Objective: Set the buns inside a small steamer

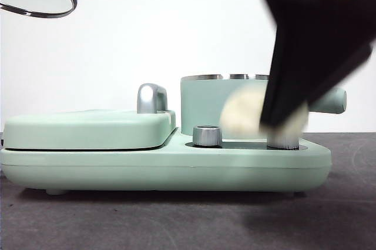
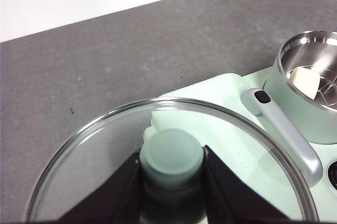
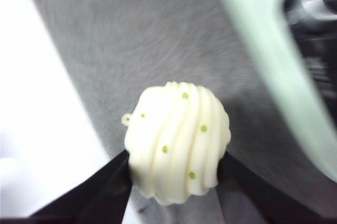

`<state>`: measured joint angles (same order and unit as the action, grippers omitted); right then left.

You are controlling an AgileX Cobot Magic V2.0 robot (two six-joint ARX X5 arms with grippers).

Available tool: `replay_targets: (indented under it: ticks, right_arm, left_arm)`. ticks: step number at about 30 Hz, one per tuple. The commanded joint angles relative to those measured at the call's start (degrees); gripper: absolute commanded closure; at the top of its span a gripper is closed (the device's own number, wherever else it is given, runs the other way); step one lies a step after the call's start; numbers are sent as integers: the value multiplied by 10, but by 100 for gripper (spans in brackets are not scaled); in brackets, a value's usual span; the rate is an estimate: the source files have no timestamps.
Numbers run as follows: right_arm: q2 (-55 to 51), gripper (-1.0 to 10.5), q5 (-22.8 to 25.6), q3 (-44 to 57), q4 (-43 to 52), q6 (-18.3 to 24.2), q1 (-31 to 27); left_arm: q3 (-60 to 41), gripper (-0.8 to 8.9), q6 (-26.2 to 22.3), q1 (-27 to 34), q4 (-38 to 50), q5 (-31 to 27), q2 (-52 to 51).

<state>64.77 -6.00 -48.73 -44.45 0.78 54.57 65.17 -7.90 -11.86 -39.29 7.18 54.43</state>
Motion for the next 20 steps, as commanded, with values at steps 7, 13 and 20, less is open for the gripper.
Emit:
replay_targets:
  ticks: [7, 13, 20]
  right_arm:
    - [24, 726, -4, -215, -142, -76, -85]
    - [120, 726, -4, -326, -177, -19, -160]
    - [259, 725, -4, -420, -165, 25, -221]
  left_arm:
    - [12, 798, -2, -1, 15, 0, 3]
    - [12, 798, -2, -1, 16, 0, 3]
    - [12, 797, -2, -1, 15, 0, 3]
